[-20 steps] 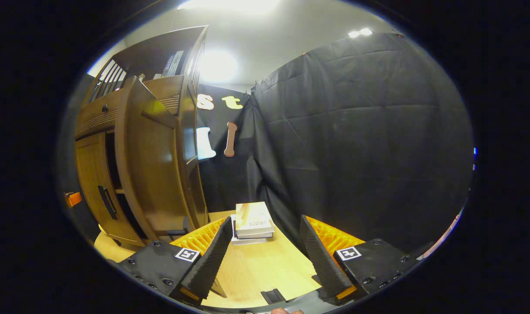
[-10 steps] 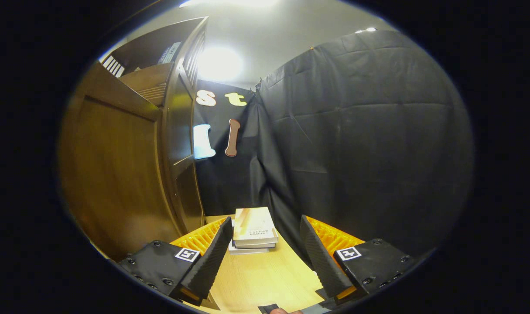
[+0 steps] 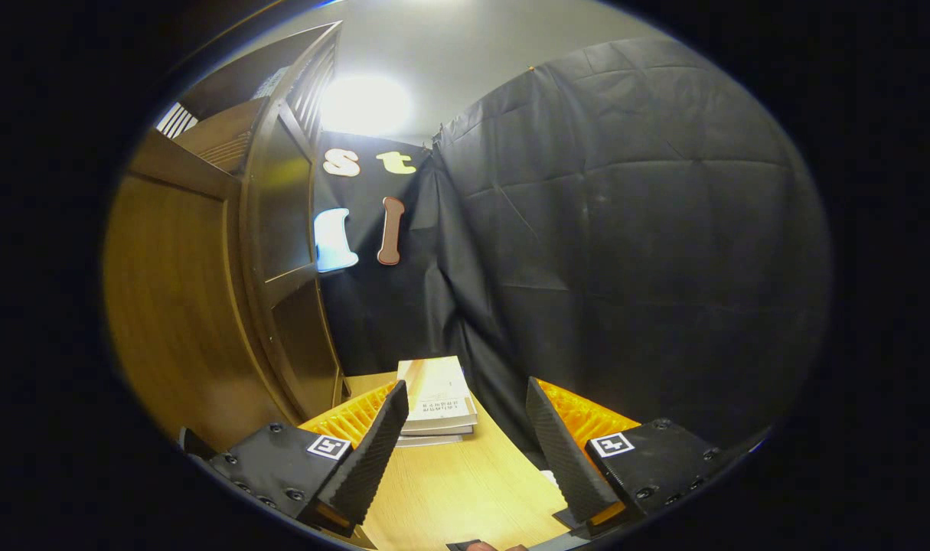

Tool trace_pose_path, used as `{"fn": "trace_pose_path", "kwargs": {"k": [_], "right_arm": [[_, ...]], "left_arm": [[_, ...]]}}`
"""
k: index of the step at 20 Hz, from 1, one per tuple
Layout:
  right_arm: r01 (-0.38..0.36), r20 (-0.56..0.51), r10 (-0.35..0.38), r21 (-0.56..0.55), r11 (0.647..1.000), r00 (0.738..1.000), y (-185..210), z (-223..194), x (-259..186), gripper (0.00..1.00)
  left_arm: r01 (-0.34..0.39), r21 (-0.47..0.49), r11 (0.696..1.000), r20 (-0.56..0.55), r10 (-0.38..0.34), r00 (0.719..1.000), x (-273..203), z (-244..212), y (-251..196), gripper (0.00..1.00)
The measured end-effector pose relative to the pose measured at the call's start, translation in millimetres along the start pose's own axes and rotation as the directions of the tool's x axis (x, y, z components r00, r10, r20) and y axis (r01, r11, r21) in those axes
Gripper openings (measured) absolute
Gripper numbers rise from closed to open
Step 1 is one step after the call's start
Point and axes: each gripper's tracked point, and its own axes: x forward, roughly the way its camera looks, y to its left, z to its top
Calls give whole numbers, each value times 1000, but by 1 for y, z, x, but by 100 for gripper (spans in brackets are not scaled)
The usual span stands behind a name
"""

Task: Open the right door of the double-door shoe cabinet with the right hand, and open the left door with the left hand.

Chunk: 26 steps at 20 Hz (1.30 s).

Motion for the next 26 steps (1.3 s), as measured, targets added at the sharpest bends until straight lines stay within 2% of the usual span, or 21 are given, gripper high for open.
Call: {"fn": "trace_pose_path", "kwargs": {"k": [2,4,7,9,12,14,16,17,18,21,22,23,26], "right_arm": [[7,2,-7,0,1000,1000,-3,1,5,98],[4,-2,-4,5,1000,1000,-2,1,9,98],[0,0,0,10,1000,1000,-3,2,10,98],[4,3,-4,18,1000,1000,-5,2,7,98],[-10,-16,10,30,1000,1000,2,-7,6,98],[-13,-24,13,22,1000,1000,4,-10,2,98],[-14,-20,14,17,1000,1000,4,-10,-6,98],[-11,-17,11,17,1000,1000,4,-9,-11,98],[-9,-17,9,18,1000,1000,3,-10,-16,92],[7,-18,-7,22,1000,1000,0,-13,-34,92],[13,-19,-12,25,1000,1000,0,-15,-41,98],[19,-21,-18,29,999,1000,-1,-17,-48,92],[29,-23,-28,49,998,999,-1,-22,-70,92]], "left_arm": [[3,-4,1000,5,-3,1000,-2,-1,-2,69],[35,-17,999,-20,-36,999,7,-8,-9,69],[22,-26,999,-14,-22,1000,0,-7,-9,36],[15,-23,1000,-20,-15,1000,1,-9,-8,37],[26,10,1000,-23,-26,999,0,-9,-9,29],[20,-19,1000,-18,-21,1000,-1,-11,-10,20],[21,-13,1000,-26,-22,999,-5,-11,-9,16],[28,-20,999,-26,-28,999,-6,-11,-9,16],[38,-21,999,-28,-38,999,-9,-11,-10,16],[70,-10,998,-26,-70,997,-28,-13,-8,15],[79,-9,997,-26,-79,997,-34,-15,-6,16],[87,-10,996,-27,-87,996,-39,-15,-5,16],[104,-10,995,-24,-104,994,-58,-17,0,14]]}}
